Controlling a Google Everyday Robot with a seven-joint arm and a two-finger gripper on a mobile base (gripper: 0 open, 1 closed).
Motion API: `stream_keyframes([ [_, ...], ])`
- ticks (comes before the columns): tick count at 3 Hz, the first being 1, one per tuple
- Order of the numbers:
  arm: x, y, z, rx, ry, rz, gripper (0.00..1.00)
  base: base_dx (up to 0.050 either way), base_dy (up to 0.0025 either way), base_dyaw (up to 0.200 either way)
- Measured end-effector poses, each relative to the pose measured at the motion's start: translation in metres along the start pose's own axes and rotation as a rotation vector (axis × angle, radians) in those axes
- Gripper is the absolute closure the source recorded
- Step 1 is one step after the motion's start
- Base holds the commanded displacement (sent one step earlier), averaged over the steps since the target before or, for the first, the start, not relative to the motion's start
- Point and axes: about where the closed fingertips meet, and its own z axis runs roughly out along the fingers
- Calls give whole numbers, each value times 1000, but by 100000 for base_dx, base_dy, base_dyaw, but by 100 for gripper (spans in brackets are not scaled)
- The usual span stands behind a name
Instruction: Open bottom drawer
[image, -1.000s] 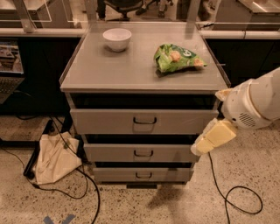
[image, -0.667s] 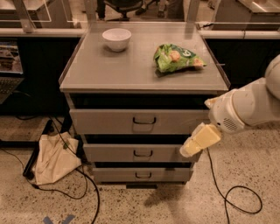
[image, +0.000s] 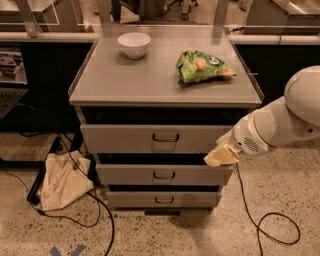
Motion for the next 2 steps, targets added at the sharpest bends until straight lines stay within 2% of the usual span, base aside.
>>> stream_keyframes([
  [2,0,1,2,9,-8,14,96,0,0,0],
])
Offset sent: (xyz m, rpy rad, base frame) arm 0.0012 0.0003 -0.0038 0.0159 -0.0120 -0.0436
